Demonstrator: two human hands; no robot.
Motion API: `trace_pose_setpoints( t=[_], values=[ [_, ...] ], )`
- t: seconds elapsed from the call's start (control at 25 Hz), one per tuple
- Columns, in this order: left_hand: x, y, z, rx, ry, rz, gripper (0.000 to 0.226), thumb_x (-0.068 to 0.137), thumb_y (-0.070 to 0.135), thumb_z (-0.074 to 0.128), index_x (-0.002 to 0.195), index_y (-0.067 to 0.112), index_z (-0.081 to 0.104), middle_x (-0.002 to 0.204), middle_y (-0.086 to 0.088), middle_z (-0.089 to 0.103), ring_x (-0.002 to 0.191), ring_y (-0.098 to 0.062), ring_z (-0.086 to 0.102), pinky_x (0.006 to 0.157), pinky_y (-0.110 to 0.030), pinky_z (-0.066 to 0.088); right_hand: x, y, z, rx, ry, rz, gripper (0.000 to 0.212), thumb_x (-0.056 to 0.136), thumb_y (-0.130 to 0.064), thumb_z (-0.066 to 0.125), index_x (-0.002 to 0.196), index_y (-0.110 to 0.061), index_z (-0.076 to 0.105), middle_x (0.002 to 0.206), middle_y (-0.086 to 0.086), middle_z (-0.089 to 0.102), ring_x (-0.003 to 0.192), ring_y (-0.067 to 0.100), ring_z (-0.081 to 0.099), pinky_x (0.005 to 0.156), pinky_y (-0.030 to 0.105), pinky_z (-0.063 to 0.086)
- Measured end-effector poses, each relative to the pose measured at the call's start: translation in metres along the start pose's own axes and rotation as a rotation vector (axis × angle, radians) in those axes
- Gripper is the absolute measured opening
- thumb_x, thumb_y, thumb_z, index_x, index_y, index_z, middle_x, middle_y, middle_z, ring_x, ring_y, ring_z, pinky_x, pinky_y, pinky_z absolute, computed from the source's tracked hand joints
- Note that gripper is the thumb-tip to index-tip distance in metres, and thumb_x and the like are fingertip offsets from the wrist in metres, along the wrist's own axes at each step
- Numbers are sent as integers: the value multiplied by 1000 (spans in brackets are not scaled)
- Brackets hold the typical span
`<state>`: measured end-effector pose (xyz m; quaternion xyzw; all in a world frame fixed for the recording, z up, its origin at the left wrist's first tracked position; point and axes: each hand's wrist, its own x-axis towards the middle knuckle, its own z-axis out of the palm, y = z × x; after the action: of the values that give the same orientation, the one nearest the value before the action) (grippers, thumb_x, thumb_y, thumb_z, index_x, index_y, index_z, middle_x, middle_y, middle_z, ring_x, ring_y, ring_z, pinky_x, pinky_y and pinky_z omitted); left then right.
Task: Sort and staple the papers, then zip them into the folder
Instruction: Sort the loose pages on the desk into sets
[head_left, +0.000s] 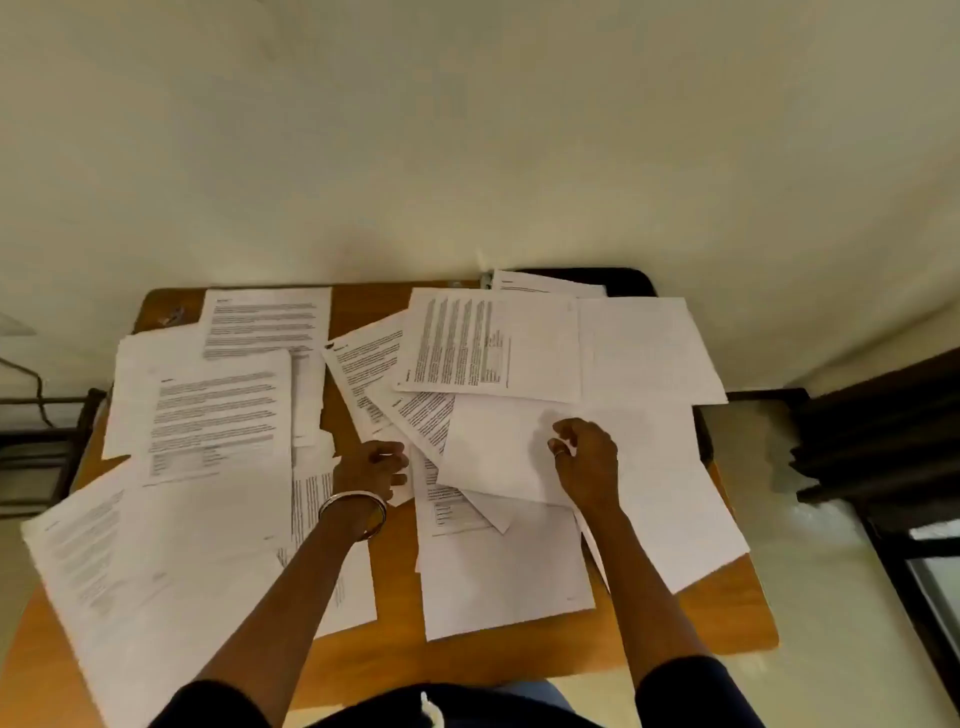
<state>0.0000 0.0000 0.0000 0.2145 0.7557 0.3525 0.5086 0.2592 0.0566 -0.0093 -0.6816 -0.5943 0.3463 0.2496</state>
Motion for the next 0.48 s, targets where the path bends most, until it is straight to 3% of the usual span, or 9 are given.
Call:
trace_pose_setpoints(
  t=[0.2,0.32,0.4,0.48],
  values=[
    [-1,-6,12,-248,208,-196,16,88,7,58,103,7,65,96,-13,68,82,-30,65,69,-34,53,76,-8,17,-574,-22,-407,59,80,-25,73,133,-9,52,142,19,43,132,39,37,103,55,35],
    [-3,-5,16,-291,286,-204,15,88,10,59,102,8,65,96,-11,70,81,-27,67,69,-33,54,106,-7,31,-788,-177,-522,72,84,-39,67,145,-14,37,153,15,31,143,33,24,112,56,16],
    [-3,-6,19,-295,296,-202,16,88,11,60,103,9,65,96,-11,70,79,-25,67,66,-32,54,118,0,37,-880,-225,-533,70,86,-40,65,144,-13,38,148,14,39,141,31,30,111,57,14],
    [-4,-5,22,-305,306,-197,16,88,11,60,104,8,64,95,-11,70,78,-24,67,62,-29,52,117,4,42,-903,-120,-671,51,81,-30,71,124,-7,58,124,16,61,123,34,51,105,62,27]
  ],
)
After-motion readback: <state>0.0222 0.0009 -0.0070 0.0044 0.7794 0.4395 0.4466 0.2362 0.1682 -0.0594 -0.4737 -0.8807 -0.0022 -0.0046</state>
